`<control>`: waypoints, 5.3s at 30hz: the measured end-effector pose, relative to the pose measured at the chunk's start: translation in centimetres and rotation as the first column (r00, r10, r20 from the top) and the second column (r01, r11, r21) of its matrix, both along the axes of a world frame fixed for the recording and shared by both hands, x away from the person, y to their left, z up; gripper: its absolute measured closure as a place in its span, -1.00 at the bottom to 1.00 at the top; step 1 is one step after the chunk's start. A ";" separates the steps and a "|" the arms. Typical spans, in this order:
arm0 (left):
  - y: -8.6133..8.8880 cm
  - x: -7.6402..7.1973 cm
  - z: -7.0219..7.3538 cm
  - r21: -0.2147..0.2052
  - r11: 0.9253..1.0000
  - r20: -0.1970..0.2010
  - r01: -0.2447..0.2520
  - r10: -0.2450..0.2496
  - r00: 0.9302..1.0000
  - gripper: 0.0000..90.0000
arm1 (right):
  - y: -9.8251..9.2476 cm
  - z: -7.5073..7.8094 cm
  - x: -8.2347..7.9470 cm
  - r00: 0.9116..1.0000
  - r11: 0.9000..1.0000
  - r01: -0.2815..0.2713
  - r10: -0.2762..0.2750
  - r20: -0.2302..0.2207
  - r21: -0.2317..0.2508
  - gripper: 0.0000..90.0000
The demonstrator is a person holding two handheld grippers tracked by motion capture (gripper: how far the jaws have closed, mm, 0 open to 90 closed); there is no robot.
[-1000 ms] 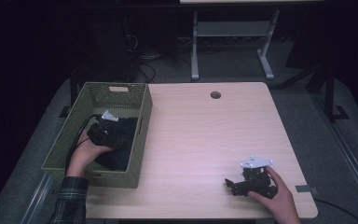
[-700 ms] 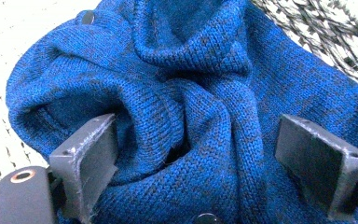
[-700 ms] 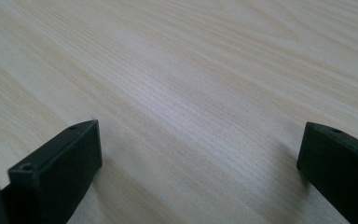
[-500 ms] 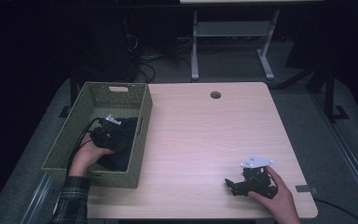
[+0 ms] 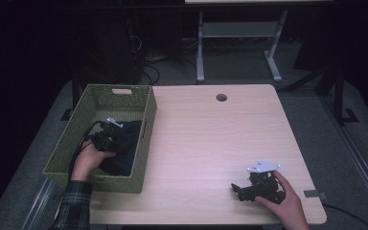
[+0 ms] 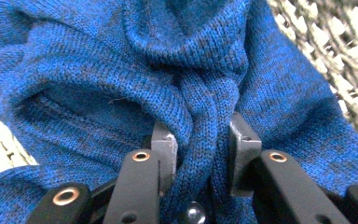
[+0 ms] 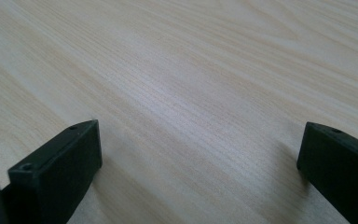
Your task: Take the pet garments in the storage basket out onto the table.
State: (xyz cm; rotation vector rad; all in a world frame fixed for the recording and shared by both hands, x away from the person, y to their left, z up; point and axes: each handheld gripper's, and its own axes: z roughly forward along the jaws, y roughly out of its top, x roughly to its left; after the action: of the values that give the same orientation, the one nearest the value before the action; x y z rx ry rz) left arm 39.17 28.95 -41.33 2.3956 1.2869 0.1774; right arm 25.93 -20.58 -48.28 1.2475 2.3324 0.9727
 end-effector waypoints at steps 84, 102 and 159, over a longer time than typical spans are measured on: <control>-3.5 -4.6 14.2 -0.431 0.857 0.467 0.282 -0.056 0.883 0.59 | 0.0 0.0 0.0 1.000 1.000 -0.001 0.001 0.002 0.000 -1.00; -9.3 -4.2 13.6 -0.427 0.823 0.456 0.375 -0.163 0.875 0.59 | 0.0 0.0 0.0 1.000 1.000 0.001 -0.001 -0.002 0.001 -1.00; -25.5 0.5 1.3 -0.287 0.866 0.301 0.409 -0.324 0.897 -0.14 | 0.0 0.0 0.0 1.000 1.000 0.001 -0.001 -0.002 0.003 -1.00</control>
State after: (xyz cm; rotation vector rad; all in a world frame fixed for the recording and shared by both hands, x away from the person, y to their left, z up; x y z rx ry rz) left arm 39.64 3.48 -40.07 2.1806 0.6631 0.1160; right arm 25.91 -20.57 -48.27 1.2520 2.3324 0.9752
